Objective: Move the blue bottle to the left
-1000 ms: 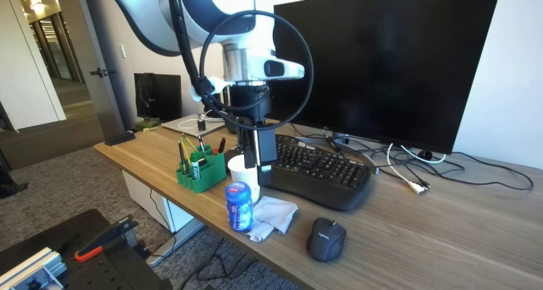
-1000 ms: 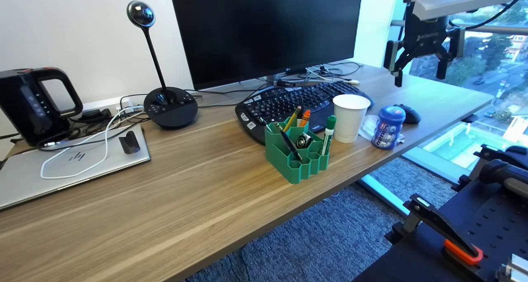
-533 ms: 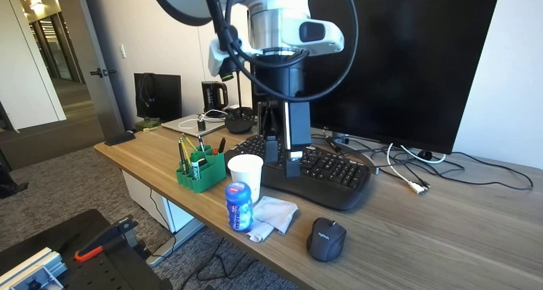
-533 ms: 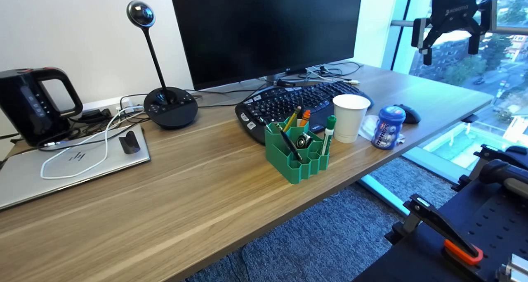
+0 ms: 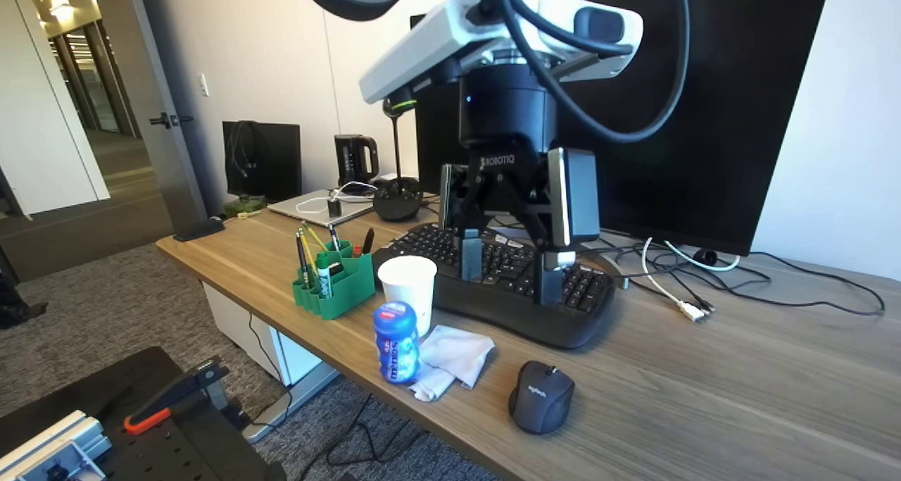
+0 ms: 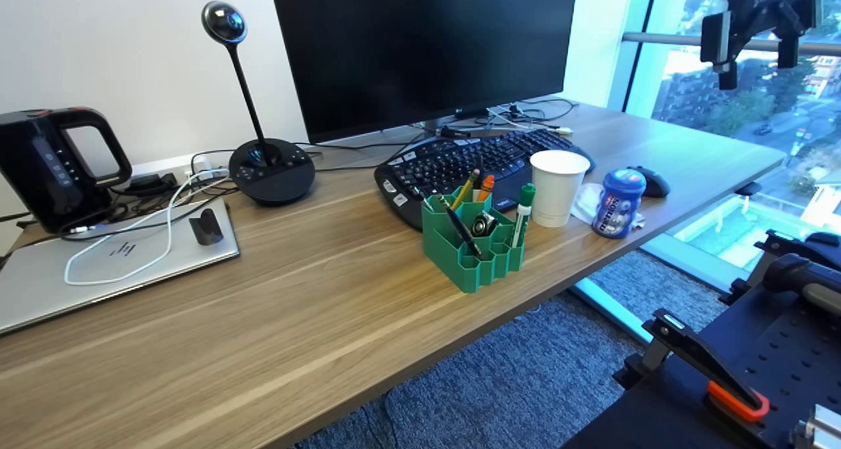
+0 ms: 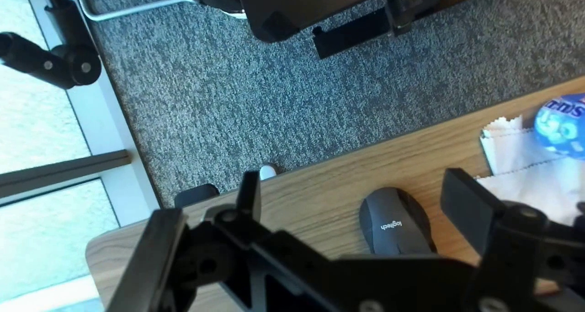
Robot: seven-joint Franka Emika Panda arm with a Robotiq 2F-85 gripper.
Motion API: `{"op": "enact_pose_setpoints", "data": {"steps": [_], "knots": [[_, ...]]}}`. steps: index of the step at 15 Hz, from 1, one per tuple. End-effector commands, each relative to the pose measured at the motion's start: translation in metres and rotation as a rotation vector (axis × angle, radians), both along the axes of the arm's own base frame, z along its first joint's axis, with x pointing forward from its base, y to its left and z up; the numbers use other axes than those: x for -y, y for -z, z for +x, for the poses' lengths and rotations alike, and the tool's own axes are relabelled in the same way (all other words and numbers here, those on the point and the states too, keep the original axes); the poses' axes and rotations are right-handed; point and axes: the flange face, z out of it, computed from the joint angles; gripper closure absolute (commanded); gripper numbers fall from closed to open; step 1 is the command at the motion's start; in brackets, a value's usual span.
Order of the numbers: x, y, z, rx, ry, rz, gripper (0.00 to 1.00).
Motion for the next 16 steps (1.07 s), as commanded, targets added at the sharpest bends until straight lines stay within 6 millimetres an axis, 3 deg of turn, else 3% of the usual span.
{"op": "enact_pose_setpoints", "data": {"steps": [1,4,10,16], "knots": [[0.006,-0.006,0.005,-0.031,-0.14,0.068,0.0],[0.005,-0.006,0.01,0.004,-0.225,0.094,0.0],[-0.021,-0.004,0.023,0.165,-0.265,0.17,0.0],[-0.026,0.002,0.025,0.139,-0.238,0.152,0.0]]}}
